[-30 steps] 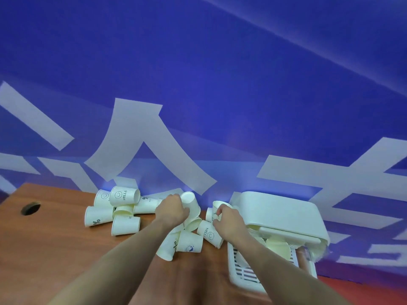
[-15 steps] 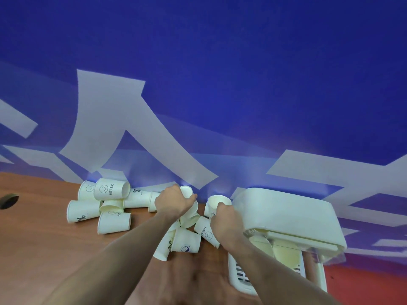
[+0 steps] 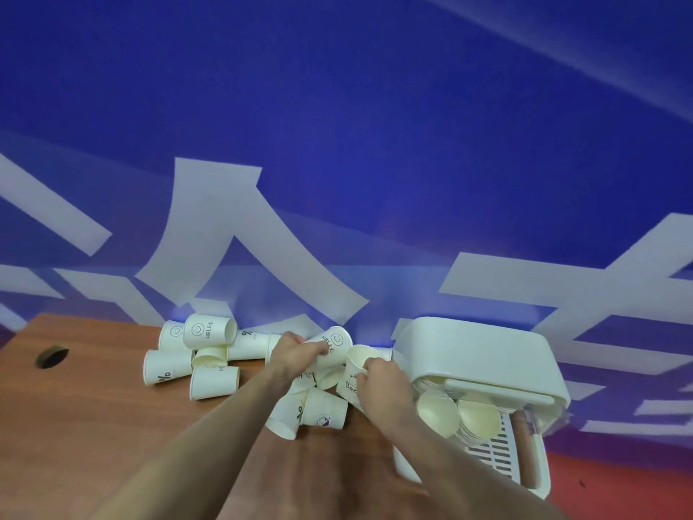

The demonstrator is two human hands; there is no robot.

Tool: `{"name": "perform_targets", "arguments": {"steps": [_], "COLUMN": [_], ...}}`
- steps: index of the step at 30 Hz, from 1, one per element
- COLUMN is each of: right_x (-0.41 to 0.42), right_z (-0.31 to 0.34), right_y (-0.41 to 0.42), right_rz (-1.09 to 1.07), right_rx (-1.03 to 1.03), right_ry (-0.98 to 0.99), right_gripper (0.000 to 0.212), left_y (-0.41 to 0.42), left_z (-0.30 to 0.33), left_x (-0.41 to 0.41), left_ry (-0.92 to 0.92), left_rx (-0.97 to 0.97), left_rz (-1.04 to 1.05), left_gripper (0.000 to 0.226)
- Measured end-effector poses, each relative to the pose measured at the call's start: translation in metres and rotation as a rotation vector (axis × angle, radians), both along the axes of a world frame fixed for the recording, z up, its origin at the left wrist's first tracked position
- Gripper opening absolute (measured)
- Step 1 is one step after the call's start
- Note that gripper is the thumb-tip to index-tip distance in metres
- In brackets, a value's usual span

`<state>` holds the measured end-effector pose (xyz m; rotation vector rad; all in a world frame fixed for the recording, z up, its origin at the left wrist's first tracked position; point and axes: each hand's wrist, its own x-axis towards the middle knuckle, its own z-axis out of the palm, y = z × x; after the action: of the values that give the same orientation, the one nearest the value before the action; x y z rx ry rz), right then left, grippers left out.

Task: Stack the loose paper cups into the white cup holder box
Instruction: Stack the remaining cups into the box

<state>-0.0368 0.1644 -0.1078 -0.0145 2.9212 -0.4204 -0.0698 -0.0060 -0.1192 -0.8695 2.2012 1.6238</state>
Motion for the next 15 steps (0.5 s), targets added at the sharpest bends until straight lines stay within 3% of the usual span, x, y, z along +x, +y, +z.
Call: {"name": "perform_targets", "arguments": {"steps": [2,5,7,12,15], "right_x": [0.012,0.030,0.043,0.070,0.084], "right_z": [0.005,0.010,0.014,0.018,0.018], "right_y": [0.003,0.009,0.014,0.029,0.040], "right_rz": [-0.005,-0.003,-0.001,-0.019,-0.044], "right_rx": [-0.024,-0.049,-0.050,-0.036,-0.033], "right_ry": [0.011,0.017,0.030,0.007,-0.002], "right_gripper": [0.018,0.022,0.022,0.022,0.024], "left_y": [0.000,-0.002,0.001,0.008,0.010], "left_z": [0.007,0.015,0.024,0.026,0.026], "left_x": [0.018,0.041,0.057,0.084,0.093], "left_ry": [-0.030,-0.067,-0.032,0.022,0.049], "left_rx": [0.046,0.053,0.037,-0.057,-0.159], "left_rz": [-0.077,-0.287,-0.405,-0.537,-0.623], "left_gripper": [0.048,0.075,0.079,0.064,0.039]}}
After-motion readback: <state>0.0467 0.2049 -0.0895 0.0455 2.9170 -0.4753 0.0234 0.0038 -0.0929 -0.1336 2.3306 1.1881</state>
